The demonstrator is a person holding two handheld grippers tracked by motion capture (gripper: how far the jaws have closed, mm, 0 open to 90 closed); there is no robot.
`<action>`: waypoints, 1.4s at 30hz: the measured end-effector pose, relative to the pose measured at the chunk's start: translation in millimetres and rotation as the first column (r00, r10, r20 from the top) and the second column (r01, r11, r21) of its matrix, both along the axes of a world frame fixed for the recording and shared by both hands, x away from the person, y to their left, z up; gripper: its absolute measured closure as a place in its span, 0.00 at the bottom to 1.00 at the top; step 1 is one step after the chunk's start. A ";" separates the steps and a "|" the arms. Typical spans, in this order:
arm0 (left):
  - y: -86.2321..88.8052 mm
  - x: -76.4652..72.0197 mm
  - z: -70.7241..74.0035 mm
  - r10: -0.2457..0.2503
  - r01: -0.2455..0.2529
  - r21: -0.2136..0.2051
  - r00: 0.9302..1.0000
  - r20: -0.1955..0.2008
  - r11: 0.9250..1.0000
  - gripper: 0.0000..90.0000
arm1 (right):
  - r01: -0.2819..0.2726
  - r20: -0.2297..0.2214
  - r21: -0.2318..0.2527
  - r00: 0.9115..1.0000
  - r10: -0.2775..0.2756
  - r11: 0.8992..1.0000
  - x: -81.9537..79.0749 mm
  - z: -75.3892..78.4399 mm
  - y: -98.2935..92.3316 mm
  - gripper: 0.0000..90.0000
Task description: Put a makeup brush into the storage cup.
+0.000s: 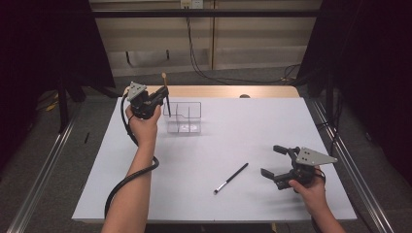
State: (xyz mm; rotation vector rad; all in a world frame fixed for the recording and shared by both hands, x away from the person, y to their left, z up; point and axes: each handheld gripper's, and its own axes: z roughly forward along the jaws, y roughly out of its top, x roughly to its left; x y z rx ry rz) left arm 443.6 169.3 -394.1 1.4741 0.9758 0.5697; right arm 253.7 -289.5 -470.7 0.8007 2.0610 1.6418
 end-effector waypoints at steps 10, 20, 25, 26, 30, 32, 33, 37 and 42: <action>0.0 -2.1 -2.7 -0.004 0.004 0.000 1.000 -0.008 1.000 0.93 | 0.002 -0.001 0.000 1.000 -0.002 1.000 -0.1 0.1 0.2 0.01; -1.1 -3.4 -6.5 -0.009 0.009 0.007 1.000 -0.015 1.000 0.93 | 0.001 -0.001 0.001 1.000 -0.001 1.000 -0.1 0.3 0.1 0.01; -1.8 -3.8 -7.8 -0.007 0.007 0.004 1.000 -0.018 1.000 0.93 | 0.001 0.000 0.001 1.000 -0.001 1.000 0.0 0.2 0.3 0.01; -1.8 -3.9 -7.8 -0.008 0.008 0.004 1.000 -0.020 1.000 0.93 | 0.001 0.000 0.001 1.000 -0.001 1.000 0.0 0.2 0.2 0.01; -1.1 -4.3 -8.0 -0.008 0.008 0.010 1.000 -0.020 1.000 0.93 | 0.001 0.000 0.001 1.000 -0.001 1.000 0.0 0.3 0.2 0.01; -1.8 -4.7 -8.9 -0.007 0.007 0.006 1.000 -0.026 1.000 0.93 | -0.001 -0.001 0.004 1.000 0.001 1.000 0.0 0.3 0.2 0.01; -2.0 -5.0 -9.2 -0.006 0.007 0.006 1.000 -0.024 1.000 0.93 | -0.001 -0.001 0.004 1.000 0.001 1.000 -0.1 0.4 0.2 0.01; -1.8 -5.7 -9.9 -0.010 0.011 0.011 1.000 -0.024 1.000 0.93 | -0.001 -0.001 0.004 1.000 0.001 1.000 -0.2 0.4 0.6 0.01; -3.0 -6.1 -12.1 -0.015 0.015 0.016 0.999 -0.029 1.000 0.93 | -0.005 0.000 0.004 1.000 0.005 1.000 0.1 0.5 1.1 0.01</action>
